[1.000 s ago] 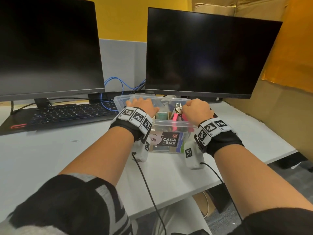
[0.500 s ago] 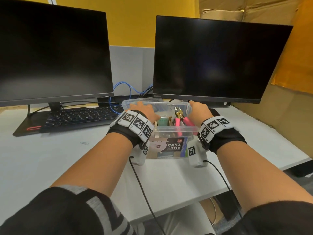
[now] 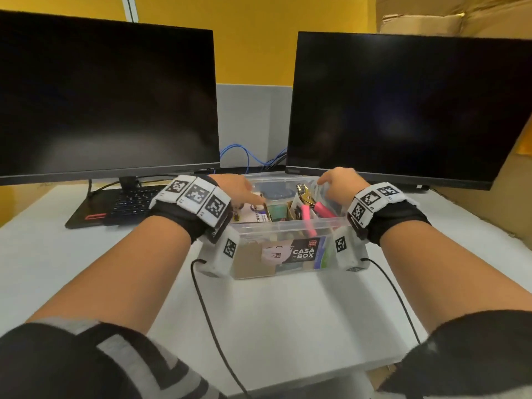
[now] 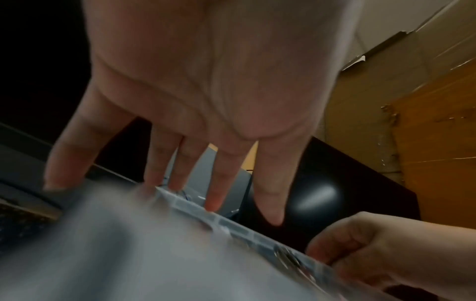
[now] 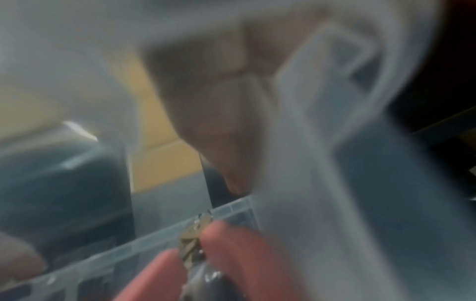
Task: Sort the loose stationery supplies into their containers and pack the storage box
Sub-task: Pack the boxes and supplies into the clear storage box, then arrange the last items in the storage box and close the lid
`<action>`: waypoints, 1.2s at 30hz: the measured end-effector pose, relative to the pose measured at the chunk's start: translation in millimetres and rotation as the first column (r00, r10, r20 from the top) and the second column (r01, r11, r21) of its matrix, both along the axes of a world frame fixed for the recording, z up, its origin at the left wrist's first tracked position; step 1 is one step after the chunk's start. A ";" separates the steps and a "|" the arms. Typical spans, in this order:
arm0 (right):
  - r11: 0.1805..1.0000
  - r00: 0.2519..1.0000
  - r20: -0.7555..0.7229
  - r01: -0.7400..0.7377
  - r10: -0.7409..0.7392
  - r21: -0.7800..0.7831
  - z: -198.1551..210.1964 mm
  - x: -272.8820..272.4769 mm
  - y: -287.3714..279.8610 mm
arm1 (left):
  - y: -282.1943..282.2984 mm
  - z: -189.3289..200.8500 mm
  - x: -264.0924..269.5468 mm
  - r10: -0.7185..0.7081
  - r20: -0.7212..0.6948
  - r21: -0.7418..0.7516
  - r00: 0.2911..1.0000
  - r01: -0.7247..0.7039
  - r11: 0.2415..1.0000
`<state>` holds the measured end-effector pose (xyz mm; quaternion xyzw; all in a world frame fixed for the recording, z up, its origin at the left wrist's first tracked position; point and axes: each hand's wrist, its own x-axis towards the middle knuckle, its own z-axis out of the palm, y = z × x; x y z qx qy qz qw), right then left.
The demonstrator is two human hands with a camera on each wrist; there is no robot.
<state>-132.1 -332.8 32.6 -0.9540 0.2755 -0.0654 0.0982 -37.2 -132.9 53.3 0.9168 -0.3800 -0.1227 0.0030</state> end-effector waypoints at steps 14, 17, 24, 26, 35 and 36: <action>0.982 0.883 -0.443 -0.188 0.158 -0.025 38.1 19.7 -6.7 | -30.4 15.2 41.6 0.064 0.037 0.101 0.997 -0.068 0.993; 0.974 0.871 -0.467 -0.214 0.154 -0.076 41.7 27.4 -10.3 | -36.4 10.0 55.4 0.059 -0.017 0.113 0.998 -0.057 0.992; 0.963 0.827 -0.546 -0.238 0.133 -0.126 43.2 37.4 -29.1 | -47.1 20.3 85.1 0.097 -0.103 0.138 0.990 -0.082 0.987; 0.955 0.797 -0.589 -0.264 0.136 -0.136 51.8 40.4 -29.4 | -52.3 28.4 89.7 0.145 -0.139 0.143 0.980 -0.125 0.982; 0.889 0.622 -0.700 -0.456 0.350 0.039 57.9 107.3 -11.0 | -52.8 35.8 115.1 0.330 -0.614 0.005 0.717 -0.415 0.910; 0.880 0.615 -0.703 -0.474 0.356 0.031 58.0 112.6 -9.3 | -52.4 33.6 120.4 0.328 -0.643 0.003 0.692 -0.427 0.904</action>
